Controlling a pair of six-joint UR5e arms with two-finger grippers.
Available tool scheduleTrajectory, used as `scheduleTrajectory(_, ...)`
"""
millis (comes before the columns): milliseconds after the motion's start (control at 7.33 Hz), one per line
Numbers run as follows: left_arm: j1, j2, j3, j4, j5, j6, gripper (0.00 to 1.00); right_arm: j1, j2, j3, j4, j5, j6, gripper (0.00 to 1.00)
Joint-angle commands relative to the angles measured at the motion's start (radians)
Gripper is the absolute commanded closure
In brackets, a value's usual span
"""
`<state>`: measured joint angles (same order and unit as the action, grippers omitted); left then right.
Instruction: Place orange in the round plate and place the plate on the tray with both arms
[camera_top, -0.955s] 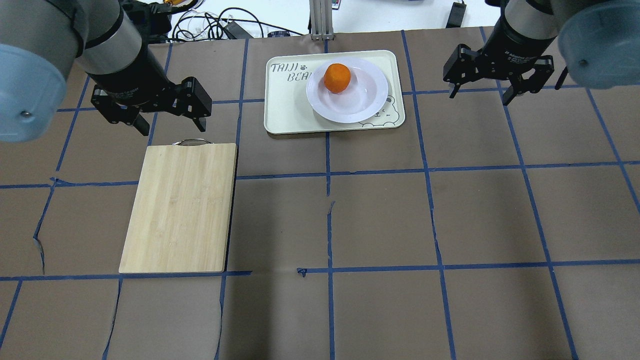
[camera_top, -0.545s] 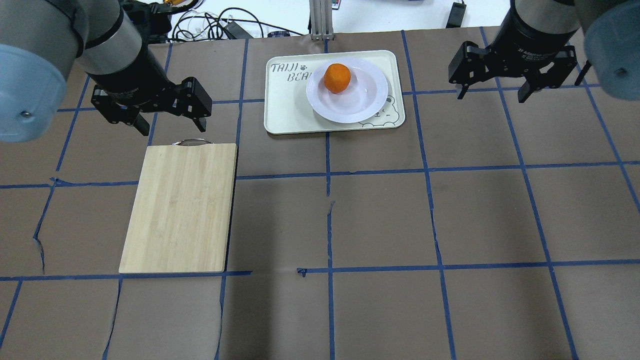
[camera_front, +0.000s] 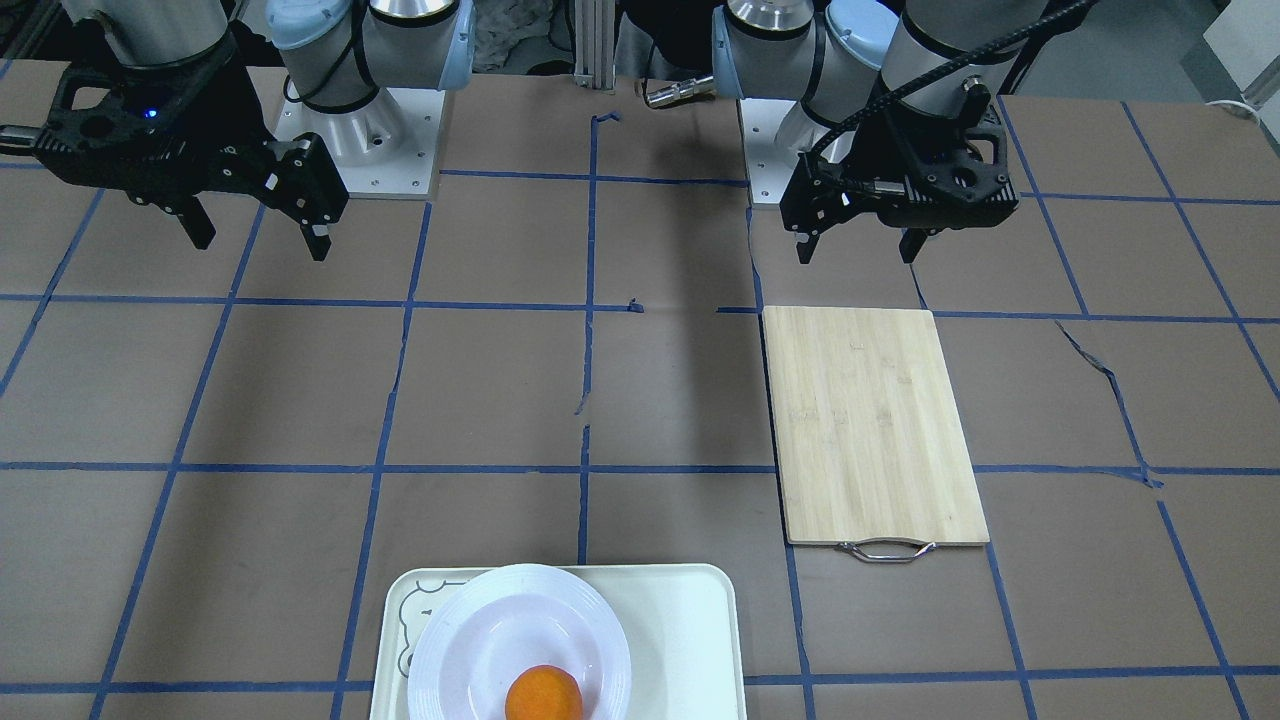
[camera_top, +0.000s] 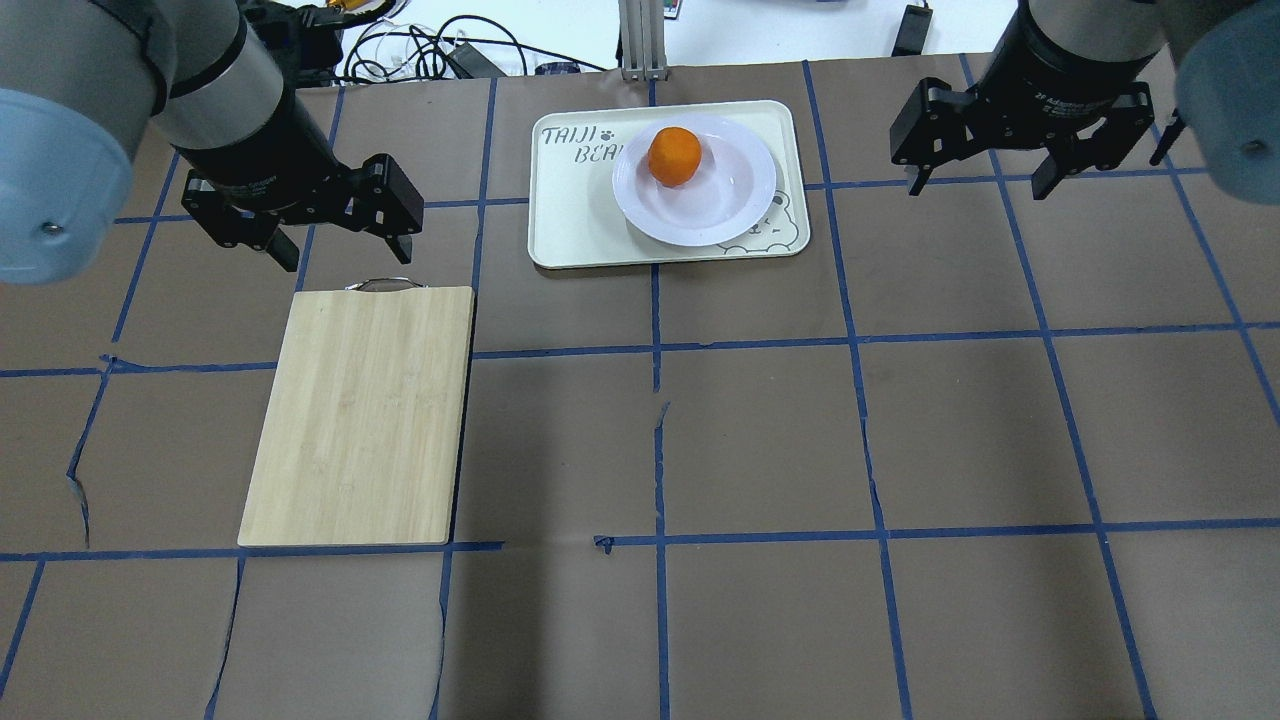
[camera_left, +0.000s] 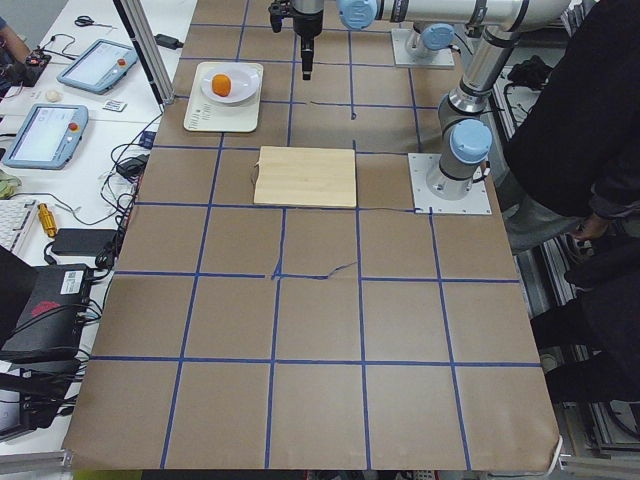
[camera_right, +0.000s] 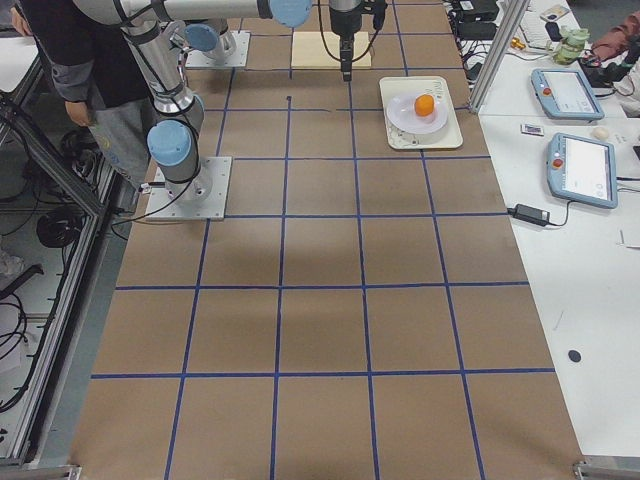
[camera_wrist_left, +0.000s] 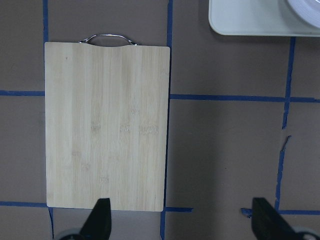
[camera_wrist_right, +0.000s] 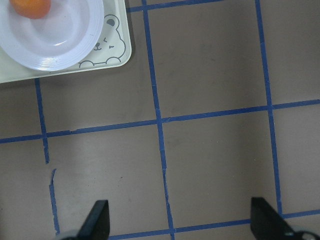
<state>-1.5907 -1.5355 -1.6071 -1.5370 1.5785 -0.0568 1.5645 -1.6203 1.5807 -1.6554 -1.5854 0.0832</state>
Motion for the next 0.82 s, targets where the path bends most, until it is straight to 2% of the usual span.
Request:
scheduleTrajectory(0,0.0,0.0,0.001,0.0,0.0,0.0,0.0,0.002,0.0,0.002,0.0,0.007,0.001,0.0)
scheduleTrajectory(682,0.0,0.0,0.001,0.0,0.0,0.0,0.0,0.002,0.0,0.01,0.005,0.022,-0.005,0.0)
